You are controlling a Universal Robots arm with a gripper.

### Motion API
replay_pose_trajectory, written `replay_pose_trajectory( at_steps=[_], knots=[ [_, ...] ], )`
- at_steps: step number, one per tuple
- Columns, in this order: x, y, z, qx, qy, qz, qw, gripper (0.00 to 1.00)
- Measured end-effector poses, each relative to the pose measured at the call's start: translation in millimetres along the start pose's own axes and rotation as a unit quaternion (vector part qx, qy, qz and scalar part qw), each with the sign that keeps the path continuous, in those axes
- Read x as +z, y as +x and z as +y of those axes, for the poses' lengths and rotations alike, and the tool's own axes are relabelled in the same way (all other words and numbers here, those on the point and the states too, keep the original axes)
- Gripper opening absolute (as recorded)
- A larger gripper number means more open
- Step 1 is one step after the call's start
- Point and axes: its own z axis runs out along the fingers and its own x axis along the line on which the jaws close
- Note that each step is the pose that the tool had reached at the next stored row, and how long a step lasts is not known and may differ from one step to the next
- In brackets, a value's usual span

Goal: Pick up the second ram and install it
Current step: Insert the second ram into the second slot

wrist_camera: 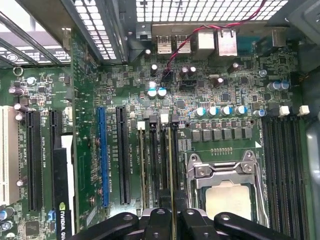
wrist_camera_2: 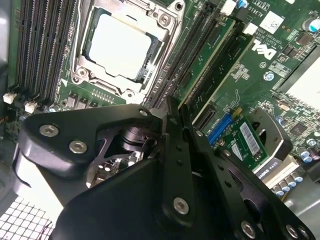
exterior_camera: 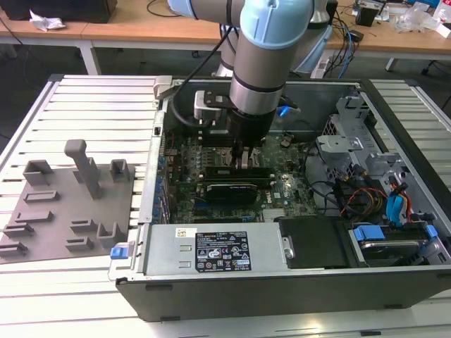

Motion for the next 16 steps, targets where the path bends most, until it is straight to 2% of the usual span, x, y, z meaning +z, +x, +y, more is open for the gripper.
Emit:
replay_pose_trajectory(
  at_steps=[5, 16],
  knots=[
    [0.9, -0.9, 2.7, 0.000, 0.0001, -0.0001, 1.0000, 0.14],
    [2.6, -0.4, 0.6, 0.000, 0.0001, -0.0001, 1.0000, 0.14]
  ],
)
